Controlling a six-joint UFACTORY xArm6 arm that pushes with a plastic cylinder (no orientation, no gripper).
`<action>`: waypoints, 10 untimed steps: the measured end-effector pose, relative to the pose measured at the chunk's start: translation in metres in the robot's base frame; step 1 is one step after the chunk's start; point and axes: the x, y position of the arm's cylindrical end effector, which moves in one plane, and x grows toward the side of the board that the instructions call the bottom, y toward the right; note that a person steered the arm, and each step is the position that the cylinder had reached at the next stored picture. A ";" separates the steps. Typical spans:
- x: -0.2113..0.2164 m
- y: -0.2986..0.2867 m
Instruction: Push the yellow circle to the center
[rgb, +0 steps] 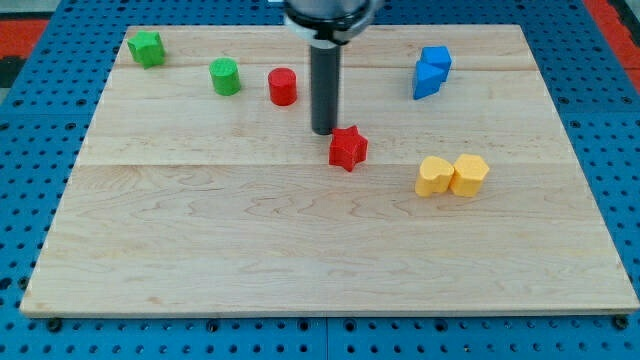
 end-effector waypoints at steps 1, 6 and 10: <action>0.026 0.004; -0.109 -0.002; -0.028 0.001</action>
